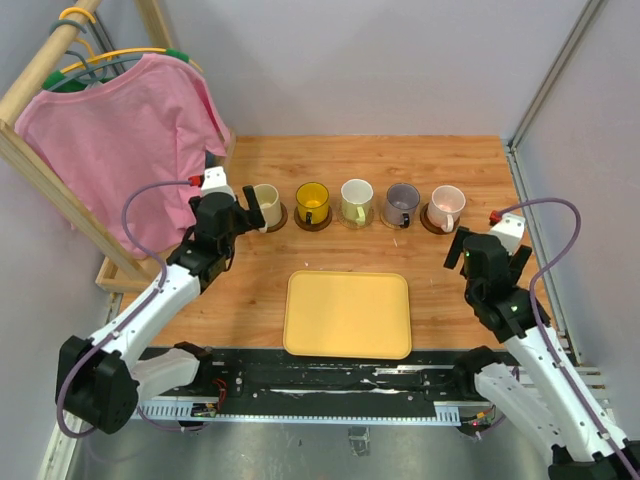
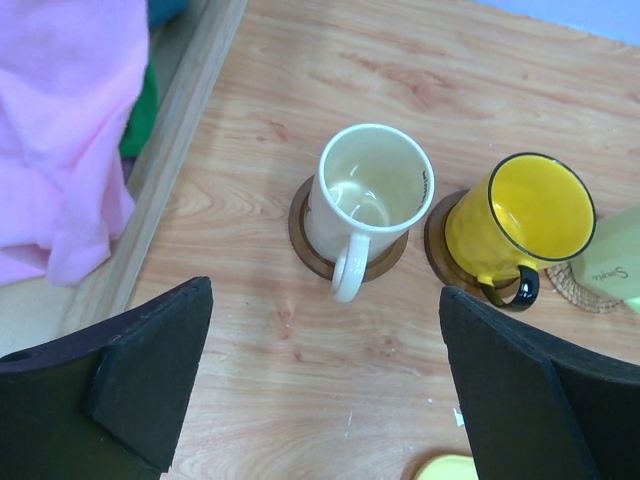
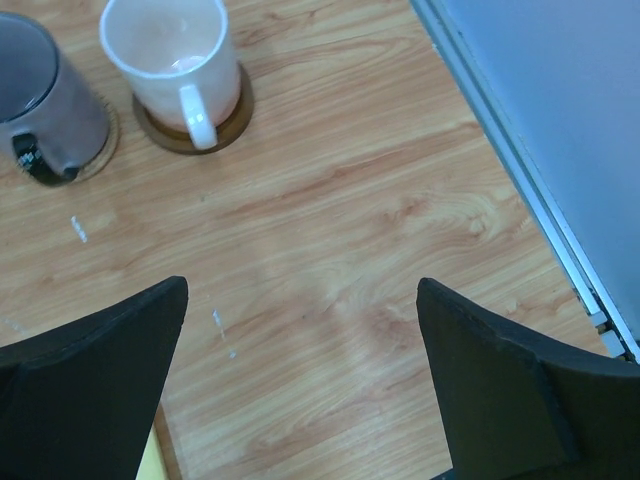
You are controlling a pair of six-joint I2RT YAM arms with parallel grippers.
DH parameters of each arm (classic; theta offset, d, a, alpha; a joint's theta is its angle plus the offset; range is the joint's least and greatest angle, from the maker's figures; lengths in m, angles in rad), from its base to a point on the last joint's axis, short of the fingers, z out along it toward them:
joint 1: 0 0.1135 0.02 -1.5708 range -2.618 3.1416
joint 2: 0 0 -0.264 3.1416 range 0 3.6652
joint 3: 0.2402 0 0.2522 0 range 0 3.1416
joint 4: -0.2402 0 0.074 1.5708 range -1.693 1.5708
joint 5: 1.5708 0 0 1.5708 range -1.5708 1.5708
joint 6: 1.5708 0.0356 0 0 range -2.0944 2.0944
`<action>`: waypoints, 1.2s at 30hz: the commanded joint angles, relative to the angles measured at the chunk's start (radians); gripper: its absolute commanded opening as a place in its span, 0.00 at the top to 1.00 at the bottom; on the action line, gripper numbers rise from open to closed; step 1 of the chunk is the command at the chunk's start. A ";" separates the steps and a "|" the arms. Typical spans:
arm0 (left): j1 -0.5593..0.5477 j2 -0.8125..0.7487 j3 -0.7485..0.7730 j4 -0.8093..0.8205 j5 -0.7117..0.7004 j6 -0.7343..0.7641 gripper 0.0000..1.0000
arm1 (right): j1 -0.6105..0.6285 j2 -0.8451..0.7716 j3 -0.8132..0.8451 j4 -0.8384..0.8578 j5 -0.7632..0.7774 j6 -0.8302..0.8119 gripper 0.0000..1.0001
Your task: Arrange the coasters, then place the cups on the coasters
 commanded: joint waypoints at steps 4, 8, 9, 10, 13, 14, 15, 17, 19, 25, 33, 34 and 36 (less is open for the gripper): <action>0.008 -0.110 0.027 -0.106 -0.095 -0.044 0.00 | -0.310 -0.028 0.039 0.055 -0.229 0.013 0.02; 0.008 -0.160 0.050 -0.173 -0.096 -0.064 0.00 | -0.516 -0.048 0.033 0.061 -0.411 0.046 0.02; 0.008 -0.176 0.053 -0.193 -0.103 -0.075 0.00 | -0.566 -0.047 0.032 0.062 -0.459 0.052 0.02; 0.008 -0.193 0.055 -0.209 -0.111 -0.083 0.00 | -0.615 -0.046 0.029 0.062 -0.510 0.060 0.02; 0.008 -0.244 0.059 -0.278 -0.154 -0.097 0.00 | -0.754 -0.036 0.015 0.068 -0.665 0.094 0.02; 0.008 -0.258 0.059 -0.303 -0.175 -0.099 0.00 | -0.792 -0.031 0.008 0.078 -0.712 0.105 0.02; 0.008 -0.274 0.059 -0.324 -0.200 -0.096 0.00 | -0.812 -0.026 0.002 0.086 -0.738 0.113 0.02; 0.008 -0.311 0.056 -0.349 -0.209 -0.083 0.00 | -0.816 -0.018 -0.007 0.101 -0.753 0.117 0.02; 0.008 -0.348 0.048 -0.358 -0.198 -0.071 0.00 | -0.816 -0.014 -0.009 0.106 -0.753 0.114 0.02; 0.008 -0.439 0.034 -0.379 -0.262 -0.145 0.00 | -0.816 -0.017 0.001 0.079 -0.733 0.077 0.02; 0.008 -0.467 0.029 -0.374 -0.217 -0.139 0.00 | -0.815 -0.017 -0.014 0.073 -0.749 0.072 0.02; 0.008 -0.469 0.027 -0.374 -0.211 -0.132 0.00 | -0.815 -0.019 -0.015 0.072 -0.750 0.069 0.02; 0.008 -0.477 0.018 -0.370 -0.198 -0.120 0.00 | -0.815 -0.020 -0.014 0.073 -0.750 0.066 0.02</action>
